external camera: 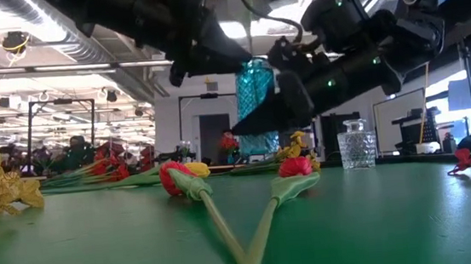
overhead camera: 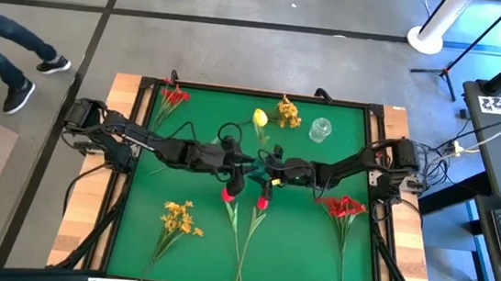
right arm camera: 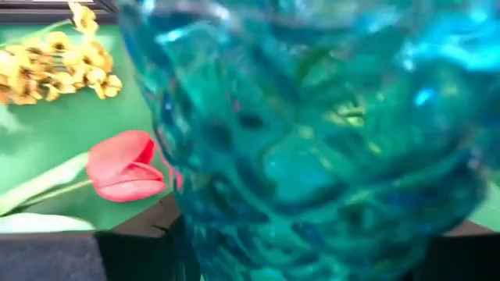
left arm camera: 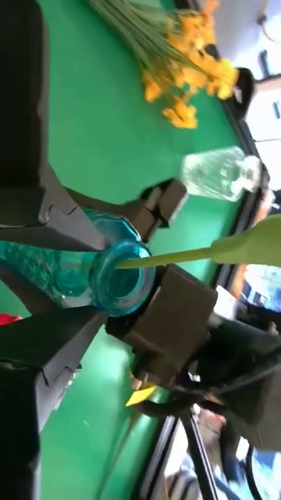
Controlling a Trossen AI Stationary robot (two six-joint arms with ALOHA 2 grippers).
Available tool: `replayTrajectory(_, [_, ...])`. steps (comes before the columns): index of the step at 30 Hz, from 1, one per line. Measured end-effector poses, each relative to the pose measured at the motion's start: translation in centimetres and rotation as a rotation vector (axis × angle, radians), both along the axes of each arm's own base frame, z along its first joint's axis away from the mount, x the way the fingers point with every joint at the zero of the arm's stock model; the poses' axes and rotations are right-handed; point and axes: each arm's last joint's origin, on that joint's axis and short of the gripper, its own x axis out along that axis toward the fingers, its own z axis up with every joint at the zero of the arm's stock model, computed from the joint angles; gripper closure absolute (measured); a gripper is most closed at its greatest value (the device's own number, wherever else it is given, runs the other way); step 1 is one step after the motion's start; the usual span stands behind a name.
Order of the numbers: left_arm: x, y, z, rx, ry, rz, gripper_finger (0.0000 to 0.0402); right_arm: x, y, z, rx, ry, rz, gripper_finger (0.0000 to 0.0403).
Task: Sort flowers into vase by color
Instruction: Put the yellow flower into the blue vase
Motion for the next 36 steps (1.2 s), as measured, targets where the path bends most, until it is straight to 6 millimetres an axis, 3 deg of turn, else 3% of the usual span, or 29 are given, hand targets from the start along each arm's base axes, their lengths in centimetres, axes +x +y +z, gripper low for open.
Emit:
replayTrajectory(11, [-0.7, 0.1, -1.2, -0.021, 0.126, 0.026, 0.0285, 2.4, -0.3, -2.7, 0.013, 0.073, -0.02, 0.0156])
replayTrajectory(20, [-0.9, 0.2, -1.4, -0.029, 0.157, 0.057, 0.0285, 3.3, -0.3, -2.8, 0.029, 0.108, -0.034, 0.0156])
replayTrajectory(27, [-1.1, 0.0, -1.6, -0.047, 0.196, 0.059, 0.0285, 3.2, -0.3, -2.8, 0.052, 0.114, -0.047, 0.0022])
replayTrajectory(30, [-1.4, 0.0, -1.8, -0.057, 0.232, 0.068, 0.0285, 3.2, -0.2, -2.9, 0.079, 0.113, -0.038, 0.0016])
replayTrajectory(36, [-2.1, -0.5, -1.6, -0.056, 0.267, 0.057, 0.0285, 2.9, -0.1, -3.6, 0.116, 0.177, -0.008, 0.0046])
